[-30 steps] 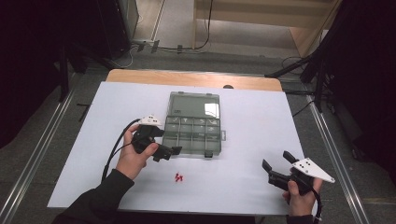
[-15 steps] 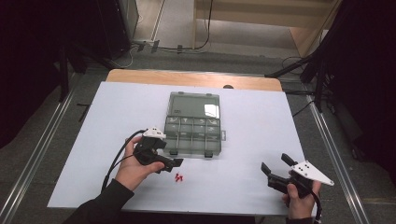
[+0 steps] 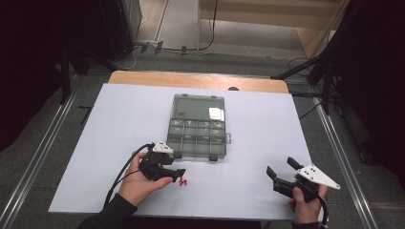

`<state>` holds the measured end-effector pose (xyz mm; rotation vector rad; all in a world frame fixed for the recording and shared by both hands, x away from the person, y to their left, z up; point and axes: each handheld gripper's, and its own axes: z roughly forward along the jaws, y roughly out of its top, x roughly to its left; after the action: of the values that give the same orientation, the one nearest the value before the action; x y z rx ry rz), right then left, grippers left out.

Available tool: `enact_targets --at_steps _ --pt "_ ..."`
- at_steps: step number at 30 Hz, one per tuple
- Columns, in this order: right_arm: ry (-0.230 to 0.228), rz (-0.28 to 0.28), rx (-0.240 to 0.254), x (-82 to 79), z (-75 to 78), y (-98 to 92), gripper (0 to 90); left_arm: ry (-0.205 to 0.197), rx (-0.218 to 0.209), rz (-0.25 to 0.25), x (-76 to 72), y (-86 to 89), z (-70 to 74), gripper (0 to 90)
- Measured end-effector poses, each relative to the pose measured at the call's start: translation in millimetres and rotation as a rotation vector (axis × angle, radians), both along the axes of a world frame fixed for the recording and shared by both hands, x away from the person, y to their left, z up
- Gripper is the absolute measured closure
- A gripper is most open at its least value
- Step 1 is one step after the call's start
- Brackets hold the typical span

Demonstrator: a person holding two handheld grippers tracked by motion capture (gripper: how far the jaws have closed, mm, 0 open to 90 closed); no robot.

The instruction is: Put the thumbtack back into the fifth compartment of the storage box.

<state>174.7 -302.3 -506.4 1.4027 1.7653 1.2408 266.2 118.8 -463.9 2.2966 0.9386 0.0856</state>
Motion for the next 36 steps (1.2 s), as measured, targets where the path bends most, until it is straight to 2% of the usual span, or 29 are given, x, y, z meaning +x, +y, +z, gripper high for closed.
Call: enact_targets --at_steps 5,11,13,18,21,27,31,36 --pt "0.005 0.002 -0.002 -0.1 -0.5 -0.1 13.9 0.001 0.021 -0.015 -5.9 -1.9 -4.2 56.2" --pt "0.004 0.002 -0.004 0.1 -0.9 -0.3 13.9 0.016 0.048 -0.021 -11.9 -2.8 -11.2 64.0" --pt "0.004 0.001 -0.002 0.4 -1.1 0.0 14.0 0.03 0.045 -0.029 -12.9 -3.0 -13.8 66.9" --pt "0.006 0.003 -0.002 0.4 -1.0 1.0 13.9 0.05 0.031 -0.034 -13.5 -3.2 -16.7 68.9" --pt "0.006 0.005 -0.003 0.6 -1.2 1.1 14.0 0.045 0.05 -0.037 -13.7 -4.6 -18.5 71.0" --pt "0.007 0.0 -0.004 0.6 -1.5 0.1 14.0 0.058 0.043 -0.029 -13.4 -6.7 -20.8 72.9" --pt "0.01 -0.001 -0.005 0.5 -1.7 -0.5 14.0 0.057 0.053 -0.028 -13.9 -8.5 -22.1 72.9" --pt "0.01 -0.003 -0.006 0.6 -1.9 -0.9 14.0 0.055 0.066 -0.017 -13.2 -8.0 -24.2 78.7"
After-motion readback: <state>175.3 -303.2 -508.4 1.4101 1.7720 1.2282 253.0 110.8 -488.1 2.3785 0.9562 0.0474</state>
